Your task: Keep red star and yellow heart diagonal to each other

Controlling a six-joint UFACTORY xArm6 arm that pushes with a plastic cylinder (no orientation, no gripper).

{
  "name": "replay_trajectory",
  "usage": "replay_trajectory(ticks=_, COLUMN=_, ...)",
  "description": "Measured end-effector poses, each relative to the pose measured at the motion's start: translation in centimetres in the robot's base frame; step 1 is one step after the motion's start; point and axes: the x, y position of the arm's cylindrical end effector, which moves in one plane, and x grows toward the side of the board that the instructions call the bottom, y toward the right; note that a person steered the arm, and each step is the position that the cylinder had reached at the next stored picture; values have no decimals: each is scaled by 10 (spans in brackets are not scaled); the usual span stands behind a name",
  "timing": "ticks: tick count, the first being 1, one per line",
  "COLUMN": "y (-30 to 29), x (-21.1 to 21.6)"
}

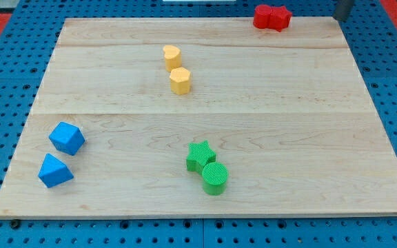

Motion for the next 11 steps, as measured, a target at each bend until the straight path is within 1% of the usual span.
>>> replay_trajectory(ticks=1, y=-7, x=0)
replay_trajectory(ticks=2, y=-136, x=2)
replay_trajectory(ticks=3, y=-236, x=2)
replay_trajectory(ticks=4, y=-254, x=11)
replay_trajectory(ticks=6, y=-238, x=42)
replay_trajectory(ticks=8, y=-231, x=46)
replay_trajectory(ticks=9, y=-185, x=66)
replay_trajectory(ticks=10, y=-185, x=86)
replay_trajectory(ticks=11, y=-217, x=101)
